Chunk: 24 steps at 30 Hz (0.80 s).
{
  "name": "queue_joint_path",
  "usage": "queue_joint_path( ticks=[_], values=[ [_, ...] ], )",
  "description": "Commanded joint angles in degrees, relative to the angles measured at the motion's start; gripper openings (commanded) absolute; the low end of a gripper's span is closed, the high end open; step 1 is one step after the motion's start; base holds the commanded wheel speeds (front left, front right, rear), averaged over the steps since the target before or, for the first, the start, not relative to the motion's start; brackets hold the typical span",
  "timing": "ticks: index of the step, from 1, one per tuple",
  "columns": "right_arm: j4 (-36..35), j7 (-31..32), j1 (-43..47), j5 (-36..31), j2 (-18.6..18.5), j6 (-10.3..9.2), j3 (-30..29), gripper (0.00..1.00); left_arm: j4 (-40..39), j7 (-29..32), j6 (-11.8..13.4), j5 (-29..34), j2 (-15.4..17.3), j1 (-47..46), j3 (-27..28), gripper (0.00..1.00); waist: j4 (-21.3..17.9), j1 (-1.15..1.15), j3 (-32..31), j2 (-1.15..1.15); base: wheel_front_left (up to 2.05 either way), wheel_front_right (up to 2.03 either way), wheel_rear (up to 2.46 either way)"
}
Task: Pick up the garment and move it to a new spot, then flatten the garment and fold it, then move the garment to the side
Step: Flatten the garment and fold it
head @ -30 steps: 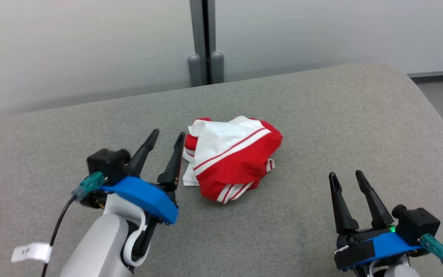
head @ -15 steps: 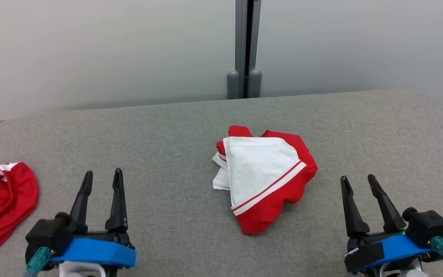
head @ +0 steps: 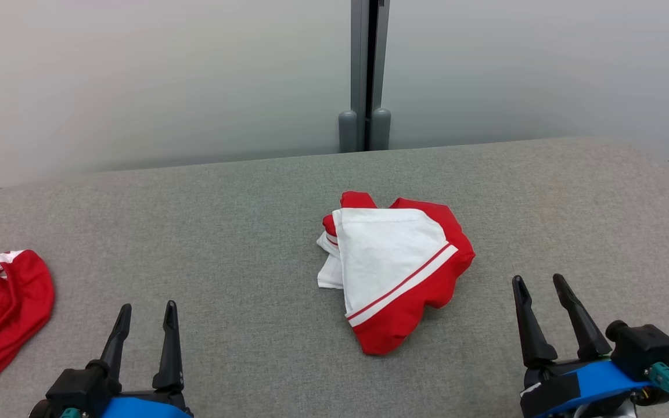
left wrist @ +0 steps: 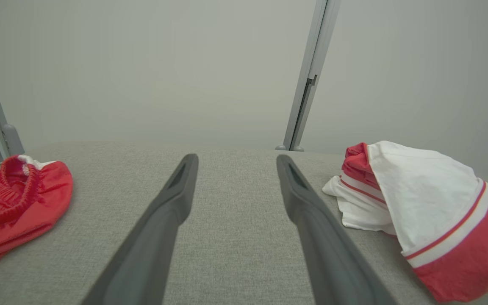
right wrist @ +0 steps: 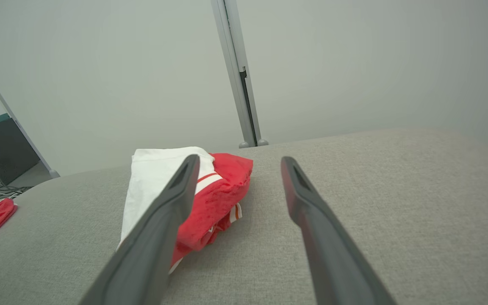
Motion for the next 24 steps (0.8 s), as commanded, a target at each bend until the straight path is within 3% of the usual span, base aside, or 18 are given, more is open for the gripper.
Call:
queue_joint_path(
  ticks=[1,14,24],
  values=[
    [0.04,-0.04,0.72,0.11,-0.22,0.03,-0.13,1.00,-0.10,-0.26,-0.19,0.39,0.03,0.38,0.51,1.00,-0.05,0.00,0.03,0.00,0.00,0.00,0.00],
    [-0.06,2.49,-2.24,0.49,-0.22,0.03,0.43,1.00,1.11,-0.27,-1.67,0.48,-1.16,-1.30,0.65,1.00,0.96,0.00,0.53,0.00,0.00,0.00,0.00],
    [0.82,26.98,-15.86,-1.59,-0.21,0.03,-1.10,1.00,1.07,-0.26,-2.45,1.57,-1.48,-4.14,-0.55,1.00,4.66,0.00,4.49,0.00,0.00,0.00,0.00]
  ],
)
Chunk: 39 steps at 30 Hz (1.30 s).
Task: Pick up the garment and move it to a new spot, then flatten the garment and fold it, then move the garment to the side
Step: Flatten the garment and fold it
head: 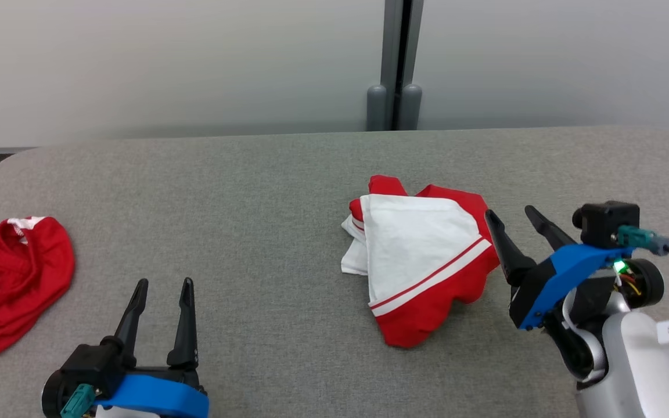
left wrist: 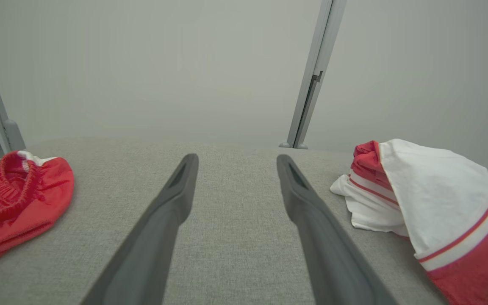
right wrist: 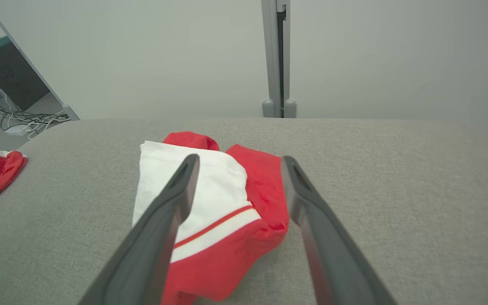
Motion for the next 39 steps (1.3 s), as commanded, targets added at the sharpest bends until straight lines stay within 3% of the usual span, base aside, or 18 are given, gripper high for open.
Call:
queue_joint_path(
  ticks=[1,7,12,15,16,17,18,19,21,30,35,39],
  values=[
    [0.79,2.03,-1.78,-0.21,-0.21,0.03,-0.64,1.00,-0.03,-0.27,-0.44,0.09,-0.37,-1.51,-0.35,1.00,1.96,0.00,1.90,0.00,0.00,0.00,0.00],
    [7.81,9.89,-7.56,-1.75,-0.46,0.03,-1.60,1.00,0.42,-0.26,-0.59,0.67,-0.75,-4.20,-1.23,1.00,4.88,0.00,4.91,0.00,0.00,0.00,0.00],
    [13.94,9.52,-9.58,-2.40,-0.81,0.03,-1.89,1.00,0.80,-0.26,-0.79,0.68,-1.20,-5.21,-1.85,1.00,6.62,0.00,5.73,0.00,0.00,0.00,0.00],
    [15.30,7.94,-10.27,-1.11,-1.00,0.03,0.81,1.00,0.90,-0.26,-0.87,0.62,-1.23,-5.05,-1.63,1.00,7.01,0.00,5.69,0.00,0.00,0.00,0.00],
    [15.63,7.55,-10.16,-0.74,-1.36,0.02,1.67,0.91,0.90,-0.26,-0.88,0.62,-1.21,-4.98,-1.54,1.00,7.06,0.00,5.63,0.00,0.00,0.00,0.00],
    [16.04,7.58,-9.82,-0.01,-1.68,0.03,3.60,0.46,1.01,-0.27,-0.92,0.63,-1.17,-4.78,-1.32,1.00,7.03,0.00,5.37,0.00,0.00,0.00,0.00],
    [16.13,7.89,-9.47,0.51,-1.72,0.03,4.66,0.44,1.12,-0.26,-0.93,0.63,-1.18,-4.59,-1.19,1.00,6.98,0.00,5.12,0.00,0.00,0.00,0.00],
    [16.06,7.96,-9.13,0.79,-2.05,0.03,5.58,0.34,1.21,-0.26,-0.93,0.64,-1.17,-4.37,-1.10,1.00,6.92,0.00,4.91,0.00,0.00,0.00,0.00],
    [15.66,7.53,-8.53,0.97,-2.94,0.02,6.89,0.00,1.32,-0.26,-0.95,0.61,-1.22,-4.00,-0.94,1.00,6.79,0.00,4.32,0.00,0.00,0.00,0.00],
    [7.24,4.69,-10.07,6.43,-3.03,0.03,13.01,0.00,1.27,-0.26,-0.95,0.62,-1.13,-2.54,-0.57,1.00,5.93,0.00,1.43,0.00,0.00,0.00,0.00],
    [-0.08,3.54,-16.38,11.33,-2.28,0.03,19.29,0.00,0.67,-0.22,-0.95,0.70,-0.91,-1.60,-0.07,1.00,5.29,0.00,0.38,0.00,0.00,0.00,0.00],
    [-2.05,0.89,-23.66,14.83,-1.14,0.03,22.34,0.00,0.24,-0.22,-0.96,0.90,-0.88,-1.45,0.21,1.00,5.22,0.00,-0.11,0.00,0.00,0.00,0.00]
  ],
)
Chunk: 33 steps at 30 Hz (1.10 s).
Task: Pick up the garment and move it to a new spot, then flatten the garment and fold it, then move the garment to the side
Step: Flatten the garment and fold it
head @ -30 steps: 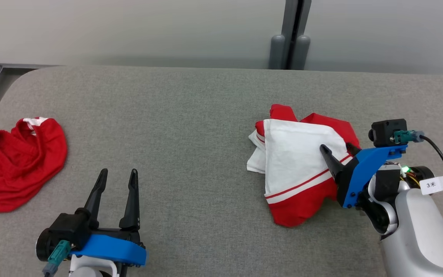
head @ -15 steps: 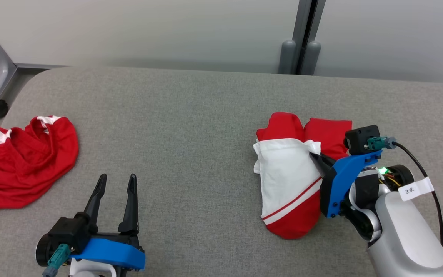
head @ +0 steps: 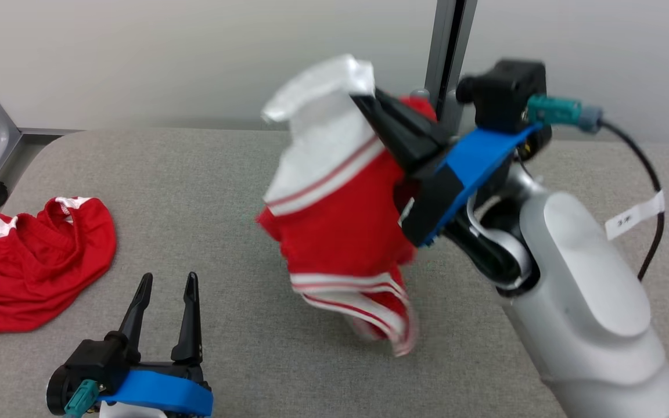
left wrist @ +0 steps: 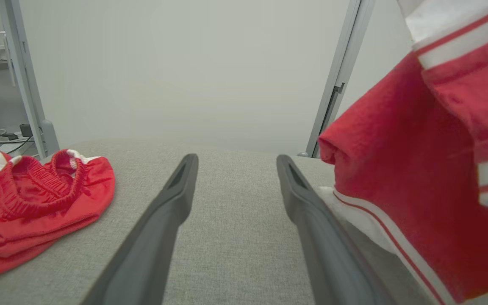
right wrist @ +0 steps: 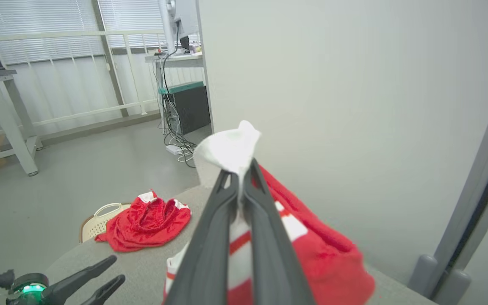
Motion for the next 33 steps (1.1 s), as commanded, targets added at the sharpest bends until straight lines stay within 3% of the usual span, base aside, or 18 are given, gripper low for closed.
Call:
queue_joint_path(
  ticks=[1,6,10,18,27,31,32,33],
  values=[
    [-0.42,-0.76,-1.39,0.58,0.26,0.03,0.13,0.00,-0.28,-0.15,-0.42,0.41,0.21,0.08,0.07,1.00,-0.01,0.00,-0.08,0.00,0.00,0.00,0.00],
    [0.76,-4.56,-5.97,3.56,0.79,0.02,0.35,0.00,-0.53,-0.16,-0.42,0.45,0.06,0.83,0.02,1.00,-0.05,0.00,-0.65,0.00,0.00,0.00,0.00],
    [3.92,-5.90,-2.86,2.51,0.53,0.02,-3.08,0.00,-0.85,-0.15,-0.43,0.33,-0.14,0.70,-0.43,1.00,-0.17,0.00,0.07,0.00,0.00,0.00,0.00],
    [16.21,-10.33,2.06,-2.10,-4.91,0.03,-13.53,0.00,-1.82,-0.16,-0.43,0.16,0.06,-2.46,-2.04,1.00,0.93,0.00,5.08,0.00,0.00,0.00,0.00],
    [28.42,-20.04,-6.94,-6.97,-11.14,0.03,-17.79,0.00,-2.99,-0.16,-0.32,-0.02,-0.30,-7.04,-6.17,1.00,5.90,0.00,12.18,0.00,0.00,0.00,0.00],
    [34.00,-21.22,-10.91,-8.28,-12.76,0.03,-17.92,0.00,-3.54,-0.15,-0.27,-0.15,-0.41,-8.41,-7.57,1.00,8.06,0.00,14.28,0.00,0.00,0.00,0.00],
    [35.41,-20.93,-11.57,-8.30,-12.85,0.03,-17.55,1.00,-3.64,-0.15,-0.27,-0.18,-0.43,-8.59,-7.79,1.00,8.35,0.00,14.55,0.00,0.00,0.00,0.00],
    [36.75,-20.76,-12.30,-8.25,-13.06,0.03,-17.28,1.00,-3.65,-0.15,-0.27,-0.15,-0.49,-8.69,-7.99,1.00,8.61,0.00,14.70,0.00,0.00,0.00,0.00]
  ],
)
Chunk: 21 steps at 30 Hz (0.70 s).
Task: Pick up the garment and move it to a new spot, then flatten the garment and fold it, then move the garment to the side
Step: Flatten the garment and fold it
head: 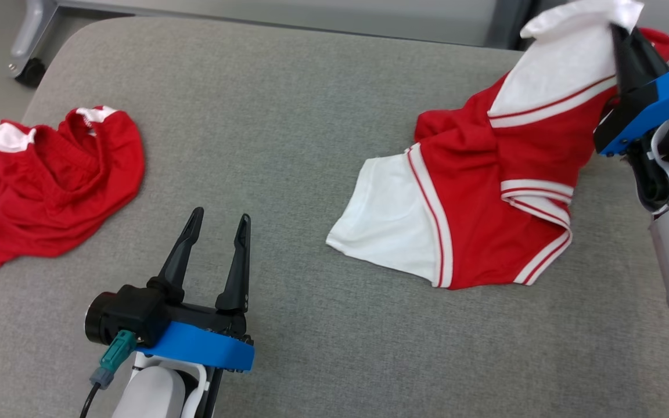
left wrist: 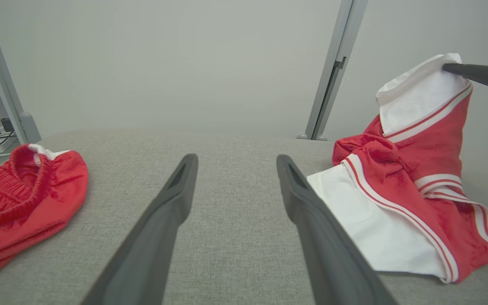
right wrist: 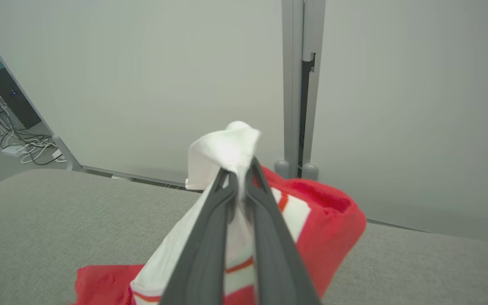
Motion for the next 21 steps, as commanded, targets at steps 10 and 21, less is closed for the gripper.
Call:
queue_joint_path(
  ticks=[10,21],
  values=[
    [0.98,1.76,5.88,0.47,1.14,0.03,9.49,1.00,1.08,-0.16,-0.06,0.10,-0.12,1.35,1.59,1.00,-1.45,-0.01,-4.19,0.00,0.00,0.00,0.00],
    [-21.40,11.84,25.09,2.07,1.72,0.02,26.17,1.00,1.19,-0.16,-0.01,0.41,0.14,4.69,4.25,1.00,-5.03,-0.01,-8.55,0.00,0.00,0.00,0.00]
  ],
)
